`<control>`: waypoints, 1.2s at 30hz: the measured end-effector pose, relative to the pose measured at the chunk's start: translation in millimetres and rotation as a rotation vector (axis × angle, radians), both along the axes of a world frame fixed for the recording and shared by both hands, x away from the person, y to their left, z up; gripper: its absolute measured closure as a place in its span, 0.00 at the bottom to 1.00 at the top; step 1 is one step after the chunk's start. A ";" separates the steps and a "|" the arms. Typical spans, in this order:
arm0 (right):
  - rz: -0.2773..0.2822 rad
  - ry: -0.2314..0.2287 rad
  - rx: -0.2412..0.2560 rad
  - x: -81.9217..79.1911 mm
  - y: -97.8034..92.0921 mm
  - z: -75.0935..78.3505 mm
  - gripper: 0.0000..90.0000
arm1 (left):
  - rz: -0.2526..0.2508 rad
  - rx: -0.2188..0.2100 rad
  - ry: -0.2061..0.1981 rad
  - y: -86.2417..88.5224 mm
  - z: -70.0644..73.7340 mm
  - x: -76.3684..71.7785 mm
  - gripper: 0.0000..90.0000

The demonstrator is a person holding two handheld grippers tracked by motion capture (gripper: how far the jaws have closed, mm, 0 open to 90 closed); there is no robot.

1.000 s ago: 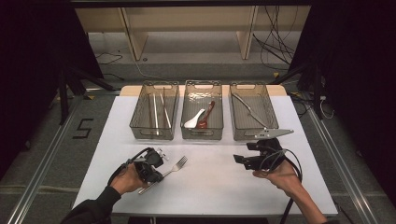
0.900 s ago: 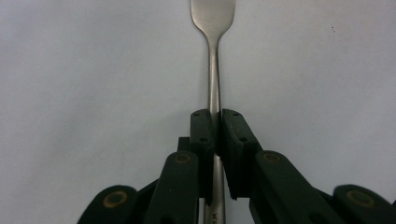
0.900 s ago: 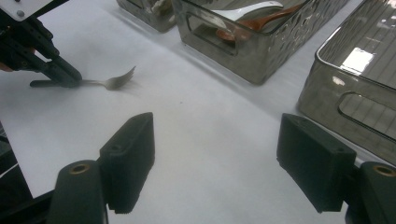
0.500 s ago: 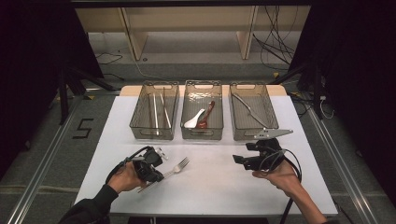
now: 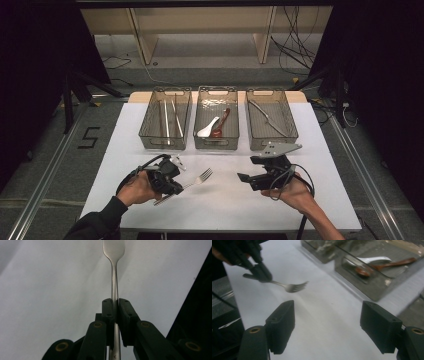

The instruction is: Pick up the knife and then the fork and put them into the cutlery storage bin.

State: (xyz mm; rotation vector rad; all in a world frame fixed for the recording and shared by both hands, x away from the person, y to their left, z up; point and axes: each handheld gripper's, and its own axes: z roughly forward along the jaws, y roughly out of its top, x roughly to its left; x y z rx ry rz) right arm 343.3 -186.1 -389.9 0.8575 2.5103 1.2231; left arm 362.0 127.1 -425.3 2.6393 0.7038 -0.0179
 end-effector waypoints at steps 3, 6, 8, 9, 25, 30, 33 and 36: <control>0.063 -0.027 -0.014 -6.7 13.4 -0.1 0.32 | -0.026 -0.007 0.004 -8.0 3.3 -1.6 0.92; 0.129 -0.042 -0.029 -12.3 27.2 -1.6 0.32 | -0.064 -0.008 0.015 -15.8 6.7 -2.6 0.92; 0.154 -0.064 -0.048 -16.3 33.9 -2.2 0.32 | -0.082 -0.009 0.025 -21.1 7.8 -2.8 0.92; 0.169 -0.082 -0.057 -18.8 37.3 -2.3 0.33 | -0.089 -0.006 0.029 -23.9 8.1 -2.8 0.92; 0.308 -0.227 -0.218 -36.9 70.2 -15.7 0.40 | -0.183 -0.004 0.056 -53.1 21.1 -4.0 0.92; 0.344 -0.249 -0.261 -40.6 74.6 -19.8 0.46 | -0.217 -0.004 0.062 -62.6 24.7 -7.2 0.92; 0.364 -0.255 -0.290 -41.8 76.5 -22.5 0.51 | -0.249 0.009 0.066 -65.5 25.7 -8.5 0.92; 0.374 -0.261 -0.302 -42.6 79.1 -25.8 0.55 | -0.257 0.008 0.073 -67.1 26.1 -9.5 0.92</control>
